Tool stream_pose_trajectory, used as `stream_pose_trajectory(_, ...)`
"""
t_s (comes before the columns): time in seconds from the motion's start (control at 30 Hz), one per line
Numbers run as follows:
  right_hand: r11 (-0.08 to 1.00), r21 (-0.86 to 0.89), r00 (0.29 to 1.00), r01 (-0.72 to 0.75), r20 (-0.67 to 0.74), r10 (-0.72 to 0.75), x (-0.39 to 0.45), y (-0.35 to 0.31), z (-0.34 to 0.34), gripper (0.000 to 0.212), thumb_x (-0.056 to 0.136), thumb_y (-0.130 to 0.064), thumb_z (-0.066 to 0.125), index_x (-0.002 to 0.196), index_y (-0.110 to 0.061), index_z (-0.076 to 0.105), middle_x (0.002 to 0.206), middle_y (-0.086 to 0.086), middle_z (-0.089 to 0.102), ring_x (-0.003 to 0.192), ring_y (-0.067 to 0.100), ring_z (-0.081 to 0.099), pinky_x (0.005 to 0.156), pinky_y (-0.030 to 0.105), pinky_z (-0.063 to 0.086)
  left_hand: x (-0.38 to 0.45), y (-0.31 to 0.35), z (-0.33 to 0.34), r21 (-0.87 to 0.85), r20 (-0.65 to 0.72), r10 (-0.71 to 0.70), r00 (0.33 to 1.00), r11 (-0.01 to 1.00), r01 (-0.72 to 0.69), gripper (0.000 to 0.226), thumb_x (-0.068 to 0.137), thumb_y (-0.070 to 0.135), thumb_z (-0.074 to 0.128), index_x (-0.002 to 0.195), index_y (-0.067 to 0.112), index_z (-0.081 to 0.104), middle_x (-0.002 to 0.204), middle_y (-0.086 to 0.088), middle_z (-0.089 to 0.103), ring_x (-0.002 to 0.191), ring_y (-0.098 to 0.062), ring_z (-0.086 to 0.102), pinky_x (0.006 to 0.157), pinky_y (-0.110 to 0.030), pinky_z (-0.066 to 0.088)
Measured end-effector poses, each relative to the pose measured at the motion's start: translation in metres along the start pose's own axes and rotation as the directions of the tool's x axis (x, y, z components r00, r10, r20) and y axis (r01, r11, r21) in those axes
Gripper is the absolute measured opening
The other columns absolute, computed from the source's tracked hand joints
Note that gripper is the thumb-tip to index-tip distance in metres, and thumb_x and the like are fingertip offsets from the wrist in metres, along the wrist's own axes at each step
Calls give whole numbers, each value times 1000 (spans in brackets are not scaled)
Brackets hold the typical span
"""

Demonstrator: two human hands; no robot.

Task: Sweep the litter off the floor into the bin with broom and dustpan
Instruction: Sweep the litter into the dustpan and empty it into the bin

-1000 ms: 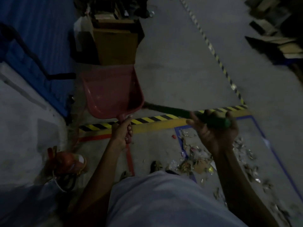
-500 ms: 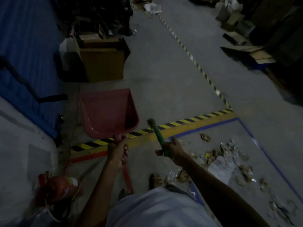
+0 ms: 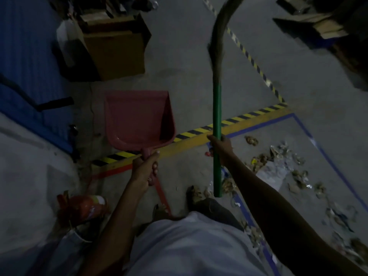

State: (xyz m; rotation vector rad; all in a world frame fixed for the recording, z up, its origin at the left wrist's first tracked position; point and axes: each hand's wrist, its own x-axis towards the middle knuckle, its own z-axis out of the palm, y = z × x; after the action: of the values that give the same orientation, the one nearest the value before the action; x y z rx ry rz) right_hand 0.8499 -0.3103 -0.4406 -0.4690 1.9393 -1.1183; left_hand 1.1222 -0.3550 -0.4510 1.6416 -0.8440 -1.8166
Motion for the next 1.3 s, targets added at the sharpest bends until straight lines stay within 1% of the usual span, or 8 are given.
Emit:
stream_pose_trajectory(0.13, 969, -239, 984, 62, -148, -99, 4, 11, -6, 22, 91, -18, 65, 94, 2, 57, 63, 11, 57, 41, 16, 53, 39, 27, 45, -4, -11, -12, 16, 1, -35, 999, 999, 35, 22, 90, 39, 74, 87, 19, 63, 52, 5, 45, 41, -11, 42, 45, -16, 23)
stream_pose_trajectory(0.27, 948, -280, 969, 151, -145, -198, -43, 42, -54, 18, 92, -23, 68, 93, -6, 65, 67, 10, 67, 51, 19, 64, 47, 34, 55, -14, -22, -15, -35, -61, -30, 998, 999, 28, 39, 92, 35, 73, 70, 15, 47, 57, 0, 41, 38, -9, 40, 42, -16, 22)
stream_pose_trajectory(0.47, 959, -225, 981, 171, -49, -187, -67, 60, -132, 24, 92, -33, 69, 104, -12, 64, 81, 14, 71, 66, 35, 69, 59, 47, 58, -39, -49, 3, -76, -155, -52, 987, 996, 41, 42, 91, 35, 75, 67, 15, 46, 51, 4, 43, 38, -9, 40, 39, -16, 23)
stream_pose_trajectory(0.63, 875, -309, 926, 371, 188, -326, -47, 69, -124, 32, 89, -36, 64, 110, -13, 58, 73, 10, 68, 56, 25, 68, 51, 45, 58, -60, -75, 48, -101, -161, -39, 986, 995, 22, 39, 90, 32, 76, 67, 19, 48, 54, 2, 44, 40, -10, 41, 45, -23, 23)
stream_pose_trajectory(0.8, 808, -432, 916, 400, 182, -357, -47, 136, -139, 40, 84, -44, 57, 110, -13, 57, 75, 12, 64, 58, 24, 64, 53, 48, 54, -88, -122, 89, -128, -257, -64, 964, 991, 31, 34, 91, 30, 74, 68, 18, 52, 52, 3, 44, 37, -8, 40, 41, -16, 23)
stream_pose_trajectory(1.03, 663, -498, 828, 559, 294, -477, -44, 179, -158, 88, 80, -3, 58, 155, -16, 15, 148, 11, 40, 125, 33, 49, 89, 37, 47, -117, -194, 115, -185, -367, -134, 920, 980, 69, 38, 90, 31, 75, 64, 19, 49, 50, 6, 47, 37, -9, 42, 38, -15, 26)
stream_pose_trajectory(1.13, 583, -608, 832, 539, 278, -480, -35, 199, -153, 90, 77, -10, 54, 156, -18, 13, 150, 10, 36, 111, 38, 54, 75, 49, 53, -117, -216, 120, -211, -367, -153, 918, 974, 79, 37, 91, 30, 74, 65, 20, 49, 49, 8, 46, 38, -8, 40, 38, -12, 25)
stream_pose_trajectory(1.3, 542, -641, 833, 543, 332, -442, -27, 250, -130, 77, 95, -15, 54, 158, -13, 11, 140, 17, 41, 77, 34, 56, 52, 39, 48, -96, -245, 118, -228, -364, -173, 915, 969, 93, 36, 89, 34, 75, 66, 22, 50, 51, 7, 47, 39, -7, 41, 40, -13, 23)
